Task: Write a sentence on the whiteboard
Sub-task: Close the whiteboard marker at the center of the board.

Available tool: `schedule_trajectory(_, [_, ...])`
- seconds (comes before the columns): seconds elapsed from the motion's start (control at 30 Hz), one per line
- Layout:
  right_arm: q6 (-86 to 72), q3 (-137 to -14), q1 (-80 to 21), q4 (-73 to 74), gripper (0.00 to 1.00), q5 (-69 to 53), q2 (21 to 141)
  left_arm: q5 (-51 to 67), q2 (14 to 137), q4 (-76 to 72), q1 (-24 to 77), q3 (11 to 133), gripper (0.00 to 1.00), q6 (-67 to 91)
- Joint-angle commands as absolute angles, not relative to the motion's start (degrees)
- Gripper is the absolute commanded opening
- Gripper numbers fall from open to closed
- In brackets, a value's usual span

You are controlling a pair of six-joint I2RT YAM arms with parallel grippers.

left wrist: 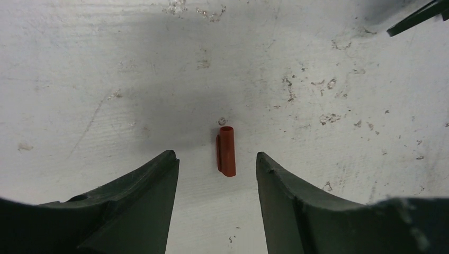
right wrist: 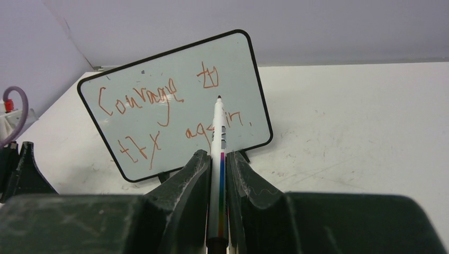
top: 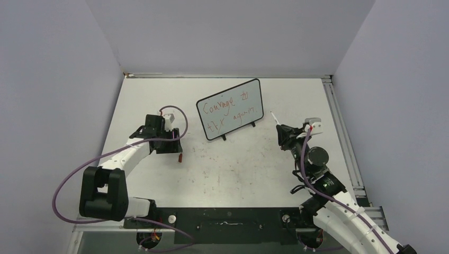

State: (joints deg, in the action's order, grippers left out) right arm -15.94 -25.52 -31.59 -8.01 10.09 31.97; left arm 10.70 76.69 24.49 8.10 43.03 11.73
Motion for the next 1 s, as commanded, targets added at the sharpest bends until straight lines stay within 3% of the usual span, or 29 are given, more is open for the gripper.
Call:
schedule_trajectory(0.0, [-16.4, -26.7, -31.9, -7.2, 0.10, 11.0, 29.4, 8.5, 78.9, 25.3, 8.3, 45.7, 0.51, 13.0])
schedule_trajectory(0.6, [-15.6, -26.9, -31.9, -7.1, 0.10, 13.6, 30.1, 3.5, 82.8, 28.6, 14.1, 46.7, 0.38, 17.4])
schedule_trajectory(0.97, [-15.6, -27.1, -31.9, -6.3, 0.09, 13.8, 28.8, 1.5, 87.2, 30.5, 15.1, 48.2, 0.24, 19.0])
